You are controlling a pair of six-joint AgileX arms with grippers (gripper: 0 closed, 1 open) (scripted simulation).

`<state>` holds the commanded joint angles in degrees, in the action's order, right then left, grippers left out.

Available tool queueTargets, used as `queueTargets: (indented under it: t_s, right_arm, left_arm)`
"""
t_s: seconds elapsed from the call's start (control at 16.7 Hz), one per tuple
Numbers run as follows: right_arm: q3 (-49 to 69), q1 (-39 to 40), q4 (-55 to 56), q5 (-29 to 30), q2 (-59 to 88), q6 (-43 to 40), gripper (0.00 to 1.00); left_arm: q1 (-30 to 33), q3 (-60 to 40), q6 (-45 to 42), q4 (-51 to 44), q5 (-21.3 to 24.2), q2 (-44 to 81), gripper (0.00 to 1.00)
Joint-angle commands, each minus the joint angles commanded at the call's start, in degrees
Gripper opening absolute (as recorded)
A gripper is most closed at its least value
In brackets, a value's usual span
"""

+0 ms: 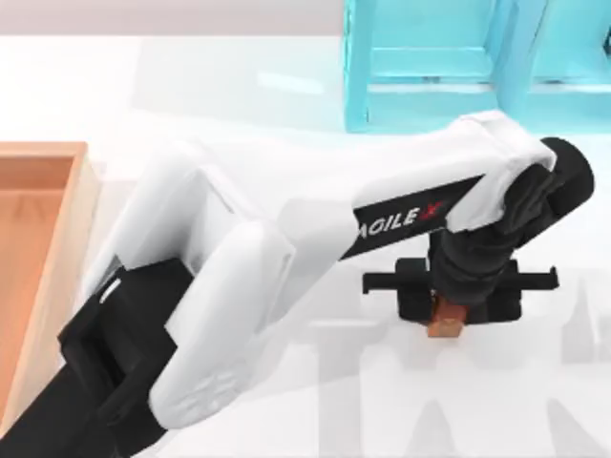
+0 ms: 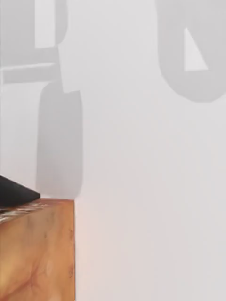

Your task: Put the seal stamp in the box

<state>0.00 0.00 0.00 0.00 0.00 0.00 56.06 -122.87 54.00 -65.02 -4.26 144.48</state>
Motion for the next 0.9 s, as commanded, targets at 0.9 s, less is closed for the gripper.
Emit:
queueTargets:
  t_s: [0.9]
  right_arm:
    - [0.0, 0.0, 0.0, 0.0, 0.0, 0.0, 1.00]
  left_arm:
    - [0.1, -2.3, 0.2, -2.2, 0.0, 0.5, 0.00]
